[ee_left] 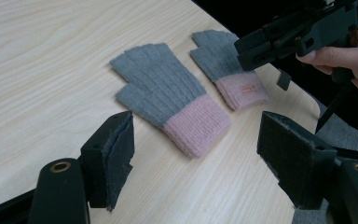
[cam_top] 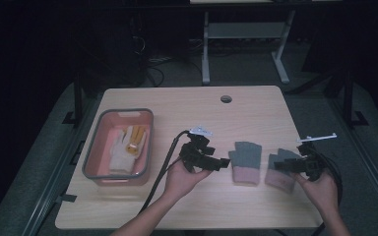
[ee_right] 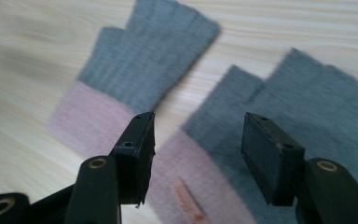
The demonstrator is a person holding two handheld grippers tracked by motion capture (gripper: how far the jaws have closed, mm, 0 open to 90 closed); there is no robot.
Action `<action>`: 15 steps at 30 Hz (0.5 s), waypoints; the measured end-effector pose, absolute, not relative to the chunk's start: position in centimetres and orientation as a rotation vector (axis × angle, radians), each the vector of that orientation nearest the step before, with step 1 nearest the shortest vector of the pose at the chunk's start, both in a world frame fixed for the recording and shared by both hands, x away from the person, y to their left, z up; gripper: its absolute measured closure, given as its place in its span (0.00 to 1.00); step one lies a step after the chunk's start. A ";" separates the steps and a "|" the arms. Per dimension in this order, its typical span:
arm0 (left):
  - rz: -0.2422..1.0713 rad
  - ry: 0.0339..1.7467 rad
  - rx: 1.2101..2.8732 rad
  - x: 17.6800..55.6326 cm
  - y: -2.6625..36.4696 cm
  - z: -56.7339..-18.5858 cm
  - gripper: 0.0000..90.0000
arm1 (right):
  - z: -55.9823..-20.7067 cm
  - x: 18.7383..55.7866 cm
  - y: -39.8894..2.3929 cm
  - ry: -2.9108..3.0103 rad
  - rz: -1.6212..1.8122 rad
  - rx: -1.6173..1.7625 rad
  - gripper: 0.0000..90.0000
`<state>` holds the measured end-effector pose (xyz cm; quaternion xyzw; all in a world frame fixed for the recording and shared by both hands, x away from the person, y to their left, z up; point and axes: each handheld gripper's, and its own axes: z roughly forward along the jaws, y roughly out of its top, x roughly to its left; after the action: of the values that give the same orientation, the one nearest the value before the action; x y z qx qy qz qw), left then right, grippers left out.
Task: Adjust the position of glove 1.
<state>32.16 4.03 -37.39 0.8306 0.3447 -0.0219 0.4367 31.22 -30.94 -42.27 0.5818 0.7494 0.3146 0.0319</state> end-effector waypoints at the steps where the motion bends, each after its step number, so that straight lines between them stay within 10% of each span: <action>1: -0.055 0.858 2.066 32.2 4.0 -37.4 0.30 | -42.4 31.2 -31.0 2.308 0.957 1.796 0.50; 15: -0.064 0.855 2.080 32.1 3.2 -38.2 0.30 | -44.1 31.2 -31.4 2.296 0.742 1.780 0.56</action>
<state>32.14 3.17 -38.21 0.8341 0.3429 -0.0258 0.4314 31.20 -31.40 -44.07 0.5921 0.7638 0.2468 0.0713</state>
